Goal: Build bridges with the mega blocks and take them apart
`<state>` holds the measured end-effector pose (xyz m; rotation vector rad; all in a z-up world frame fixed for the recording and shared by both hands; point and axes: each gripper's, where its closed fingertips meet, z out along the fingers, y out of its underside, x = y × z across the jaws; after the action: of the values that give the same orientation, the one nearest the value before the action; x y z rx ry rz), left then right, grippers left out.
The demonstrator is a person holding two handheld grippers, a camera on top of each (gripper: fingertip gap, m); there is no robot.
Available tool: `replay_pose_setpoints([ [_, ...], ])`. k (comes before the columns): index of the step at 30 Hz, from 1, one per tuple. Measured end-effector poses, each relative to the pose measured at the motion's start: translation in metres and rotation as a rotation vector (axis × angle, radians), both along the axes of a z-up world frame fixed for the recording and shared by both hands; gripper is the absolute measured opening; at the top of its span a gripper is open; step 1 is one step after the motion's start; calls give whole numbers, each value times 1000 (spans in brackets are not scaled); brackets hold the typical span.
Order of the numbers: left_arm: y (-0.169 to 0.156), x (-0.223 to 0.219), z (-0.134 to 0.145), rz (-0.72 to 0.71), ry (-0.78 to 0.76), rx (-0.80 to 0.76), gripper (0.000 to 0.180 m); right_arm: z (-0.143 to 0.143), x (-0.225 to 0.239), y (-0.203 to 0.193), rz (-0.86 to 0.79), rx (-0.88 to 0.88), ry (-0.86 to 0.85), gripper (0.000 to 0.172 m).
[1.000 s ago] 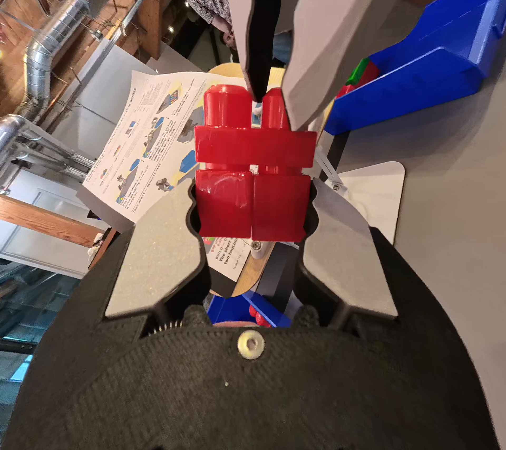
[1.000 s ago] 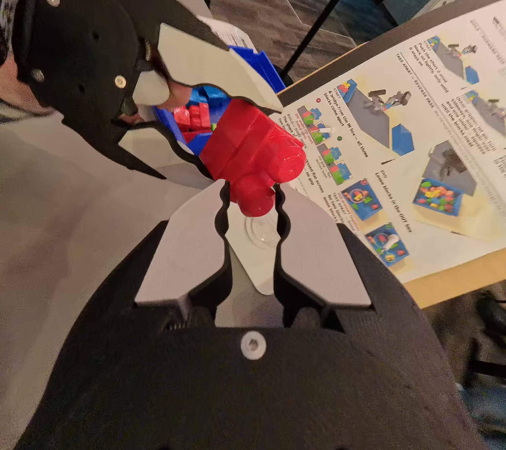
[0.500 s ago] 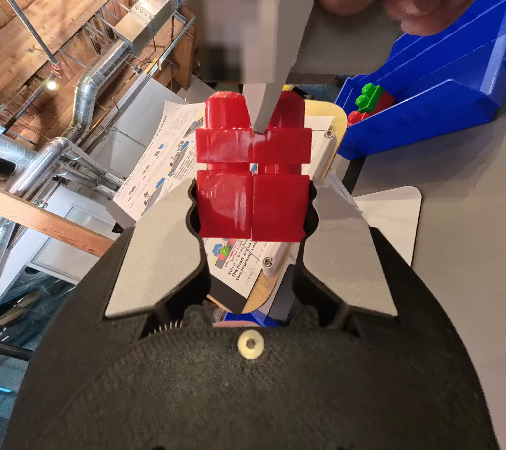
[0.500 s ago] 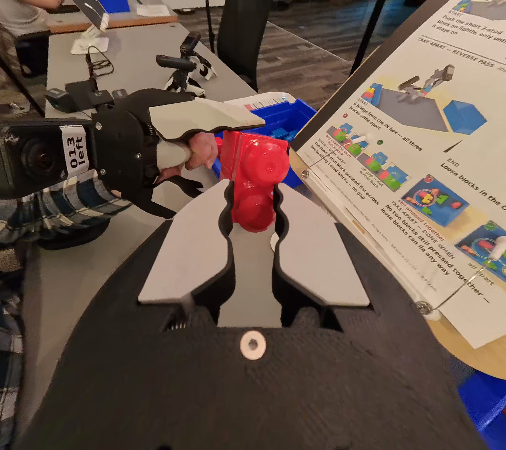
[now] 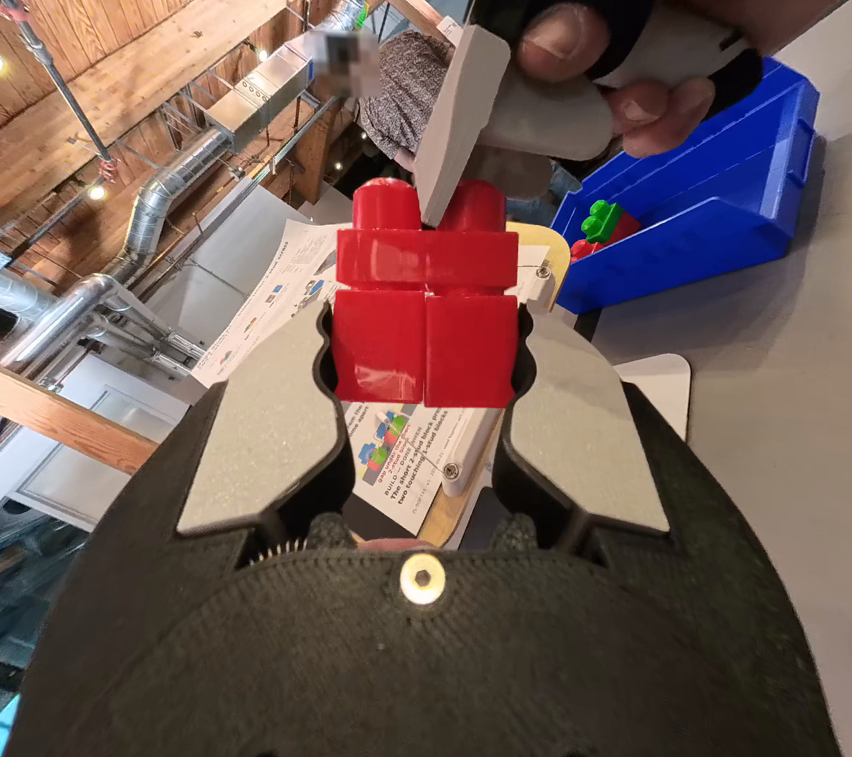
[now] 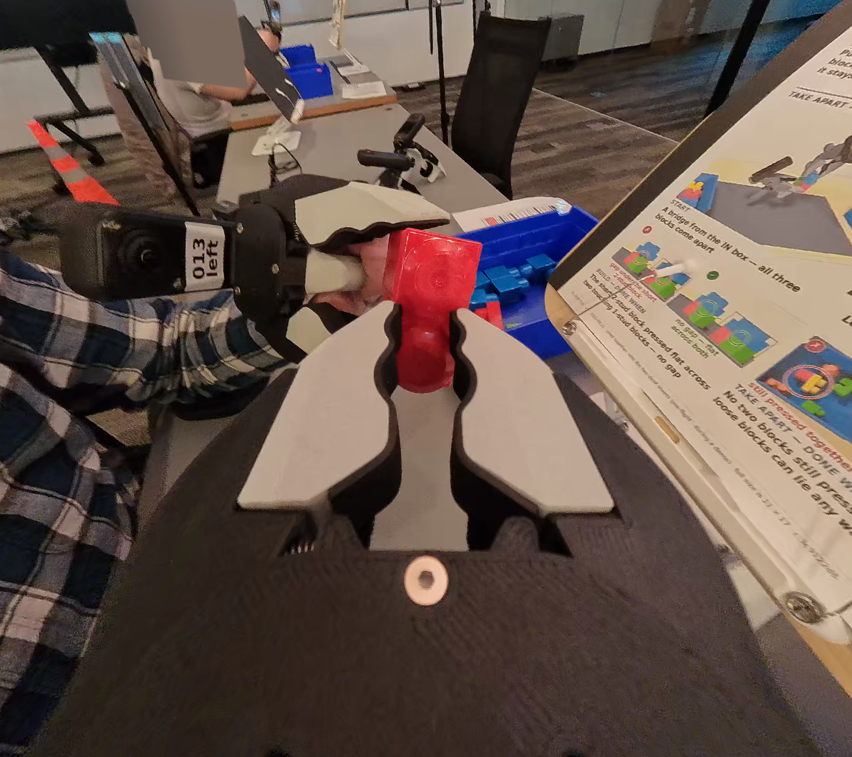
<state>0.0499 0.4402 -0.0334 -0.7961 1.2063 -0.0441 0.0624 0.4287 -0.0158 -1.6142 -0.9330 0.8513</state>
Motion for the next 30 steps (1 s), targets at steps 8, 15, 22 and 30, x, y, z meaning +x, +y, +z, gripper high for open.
replay_pose_setpoints([
  [8,-15,0,9,-18,-20,55,74,10,-4,-9,72,-61,177,37],
  [15,-22,5,10,-4,-8,69,74,6,-9,-13,112,-71,169,37],
  [22,-28,5,9,-49,6,64,74,3,-14,-18,145,-84,114,37],
  [30,-34,4,8,-79,35,77,74,2,-19,-24,199,-130,83,37],
])
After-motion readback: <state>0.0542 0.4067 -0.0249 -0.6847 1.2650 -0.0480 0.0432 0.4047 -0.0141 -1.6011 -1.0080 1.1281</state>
